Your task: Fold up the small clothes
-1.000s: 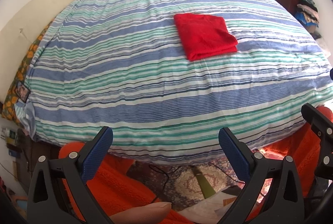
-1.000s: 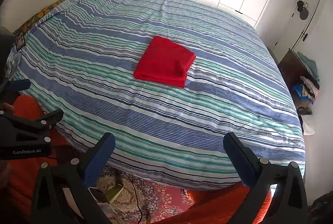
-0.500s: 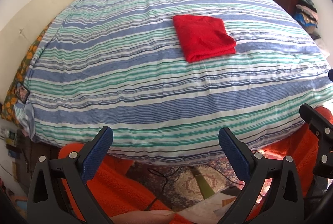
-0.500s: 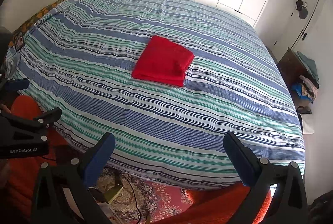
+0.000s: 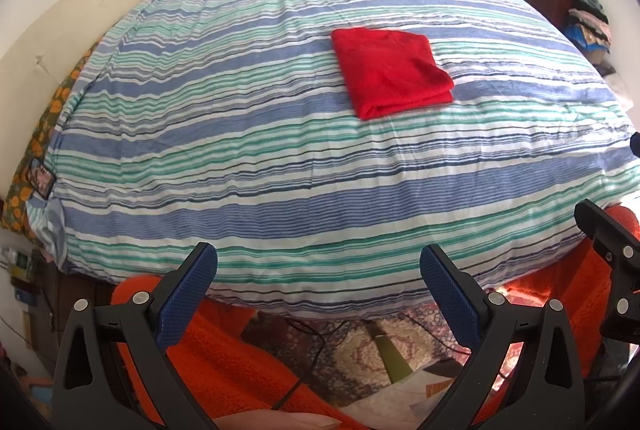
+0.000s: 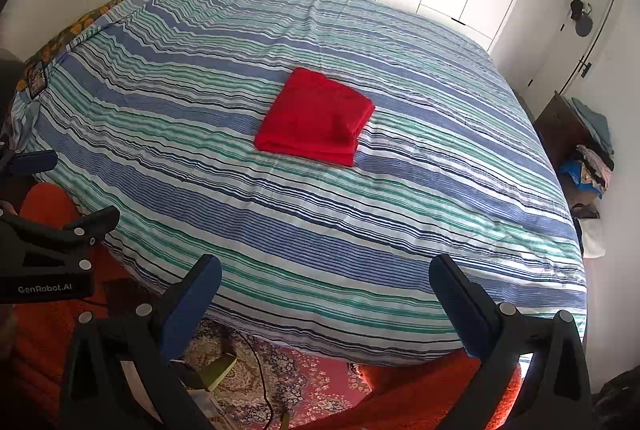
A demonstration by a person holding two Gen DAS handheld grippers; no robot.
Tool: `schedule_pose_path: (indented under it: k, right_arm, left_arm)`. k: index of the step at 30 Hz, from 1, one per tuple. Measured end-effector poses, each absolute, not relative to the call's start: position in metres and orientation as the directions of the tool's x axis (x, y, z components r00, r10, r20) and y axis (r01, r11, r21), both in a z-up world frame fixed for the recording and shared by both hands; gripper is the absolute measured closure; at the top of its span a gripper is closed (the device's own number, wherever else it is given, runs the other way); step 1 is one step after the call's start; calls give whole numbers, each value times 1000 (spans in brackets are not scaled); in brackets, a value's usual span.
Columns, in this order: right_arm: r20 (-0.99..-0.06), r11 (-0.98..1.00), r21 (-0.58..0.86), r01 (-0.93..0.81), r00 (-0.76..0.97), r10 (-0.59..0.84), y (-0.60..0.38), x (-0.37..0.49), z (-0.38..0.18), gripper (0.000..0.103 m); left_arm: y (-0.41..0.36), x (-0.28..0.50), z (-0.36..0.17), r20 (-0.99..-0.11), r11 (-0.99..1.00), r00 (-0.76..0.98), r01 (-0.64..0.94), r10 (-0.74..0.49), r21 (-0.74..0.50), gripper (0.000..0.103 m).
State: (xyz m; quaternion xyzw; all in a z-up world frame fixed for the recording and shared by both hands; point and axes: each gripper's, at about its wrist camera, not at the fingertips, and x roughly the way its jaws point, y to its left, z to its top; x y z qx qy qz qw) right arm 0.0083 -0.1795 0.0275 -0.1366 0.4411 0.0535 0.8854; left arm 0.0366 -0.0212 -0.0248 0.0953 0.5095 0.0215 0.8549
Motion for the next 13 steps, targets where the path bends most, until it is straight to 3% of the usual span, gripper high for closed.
schedule_pose_path:
  k: [13]
  right_arm:
    - [-801,960,-186,-208,598,-26,-180,12,23,1]
  left_arm:
    - [-20,38,-28,-867,982,481,61,128,179,1]
